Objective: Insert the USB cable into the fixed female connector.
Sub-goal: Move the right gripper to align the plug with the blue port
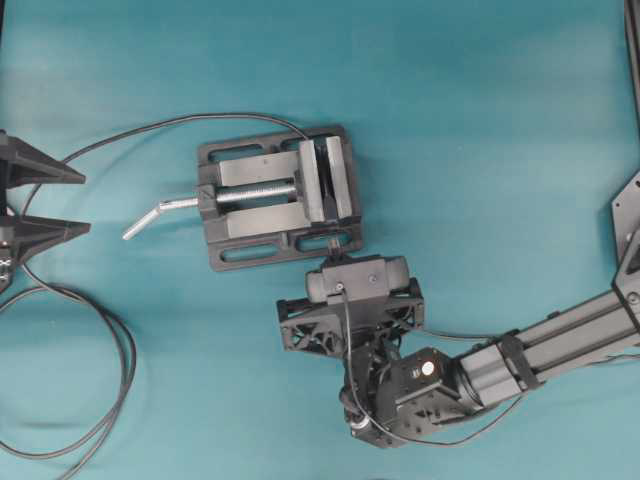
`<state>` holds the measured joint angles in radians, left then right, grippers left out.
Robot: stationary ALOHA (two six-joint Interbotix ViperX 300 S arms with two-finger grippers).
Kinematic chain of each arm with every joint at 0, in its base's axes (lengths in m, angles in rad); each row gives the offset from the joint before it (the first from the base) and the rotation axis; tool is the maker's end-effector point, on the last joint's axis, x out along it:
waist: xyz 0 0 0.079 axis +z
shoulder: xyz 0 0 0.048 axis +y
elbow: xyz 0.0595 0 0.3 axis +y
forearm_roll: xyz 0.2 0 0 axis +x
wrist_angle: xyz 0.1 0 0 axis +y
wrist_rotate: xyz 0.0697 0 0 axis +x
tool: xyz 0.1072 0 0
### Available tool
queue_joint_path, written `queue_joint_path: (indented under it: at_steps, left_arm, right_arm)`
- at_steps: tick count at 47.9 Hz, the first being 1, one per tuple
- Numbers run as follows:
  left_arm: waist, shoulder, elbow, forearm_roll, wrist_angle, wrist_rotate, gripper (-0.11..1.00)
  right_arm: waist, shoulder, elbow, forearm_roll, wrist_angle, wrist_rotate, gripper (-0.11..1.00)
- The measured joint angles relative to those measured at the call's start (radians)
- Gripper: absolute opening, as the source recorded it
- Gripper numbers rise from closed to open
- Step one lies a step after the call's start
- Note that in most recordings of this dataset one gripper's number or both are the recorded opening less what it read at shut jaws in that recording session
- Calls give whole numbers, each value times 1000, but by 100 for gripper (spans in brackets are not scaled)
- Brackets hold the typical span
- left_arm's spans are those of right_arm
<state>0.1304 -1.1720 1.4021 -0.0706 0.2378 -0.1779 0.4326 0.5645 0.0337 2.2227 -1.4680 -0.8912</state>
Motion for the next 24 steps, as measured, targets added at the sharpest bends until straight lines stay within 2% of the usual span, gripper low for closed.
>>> queue_joint_path:
  at_steps: [24]
  left_arm:
    - [0,0,3,-2,-2,-11,96]
  right_arm:
    - [-25,0,-2,0,0,-23,22]
